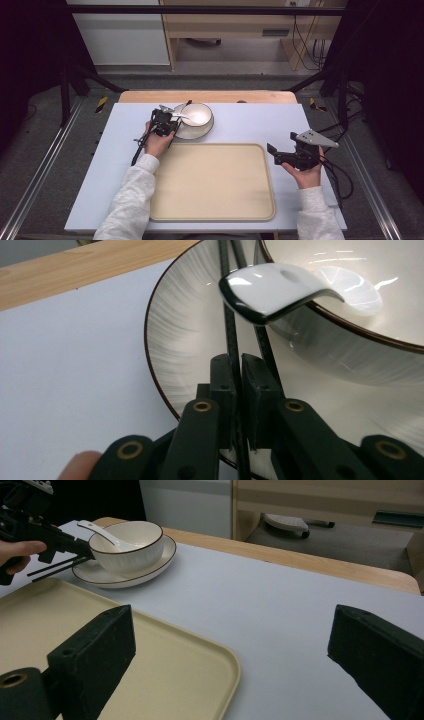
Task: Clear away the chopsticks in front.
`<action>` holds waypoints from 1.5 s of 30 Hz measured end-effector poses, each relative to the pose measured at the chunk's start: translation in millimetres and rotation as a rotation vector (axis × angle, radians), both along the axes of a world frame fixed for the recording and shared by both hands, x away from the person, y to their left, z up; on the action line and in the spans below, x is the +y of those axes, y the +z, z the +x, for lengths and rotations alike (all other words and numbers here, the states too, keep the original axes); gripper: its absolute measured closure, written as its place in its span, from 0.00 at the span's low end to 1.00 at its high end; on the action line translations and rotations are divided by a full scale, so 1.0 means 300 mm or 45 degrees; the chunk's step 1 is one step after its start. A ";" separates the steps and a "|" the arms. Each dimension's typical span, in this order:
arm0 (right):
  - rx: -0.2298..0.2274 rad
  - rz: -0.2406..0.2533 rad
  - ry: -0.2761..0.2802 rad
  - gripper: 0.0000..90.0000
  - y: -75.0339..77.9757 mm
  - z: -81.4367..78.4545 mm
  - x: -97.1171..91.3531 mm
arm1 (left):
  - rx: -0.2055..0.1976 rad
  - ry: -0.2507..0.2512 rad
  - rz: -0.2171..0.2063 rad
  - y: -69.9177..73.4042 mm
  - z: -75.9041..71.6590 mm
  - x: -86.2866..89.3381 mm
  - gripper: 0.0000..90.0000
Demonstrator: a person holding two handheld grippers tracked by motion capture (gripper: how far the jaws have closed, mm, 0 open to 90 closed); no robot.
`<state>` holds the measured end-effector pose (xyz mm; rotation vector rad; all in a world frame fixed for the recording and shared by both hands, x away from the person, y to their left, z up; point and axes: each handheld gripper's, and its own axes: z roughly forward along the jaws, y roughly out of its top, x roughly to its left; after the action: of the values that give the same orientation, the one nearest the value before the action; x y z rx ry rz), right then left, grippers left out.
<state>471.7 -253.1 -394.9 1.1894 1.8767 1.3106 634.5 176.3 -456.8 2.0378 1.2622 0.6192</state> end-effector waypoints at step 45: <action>-0.010 0.001 -0.006 0.06 0.010 -0.015 -0.010 | -0.166 0.231 -0.133 0.117 -0.361 0.171 0.95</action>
<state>467.2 -256.1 -392.0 1.1868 1.8666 1.3113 526.3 227.5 -421.8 1.7818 1.3812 0.7419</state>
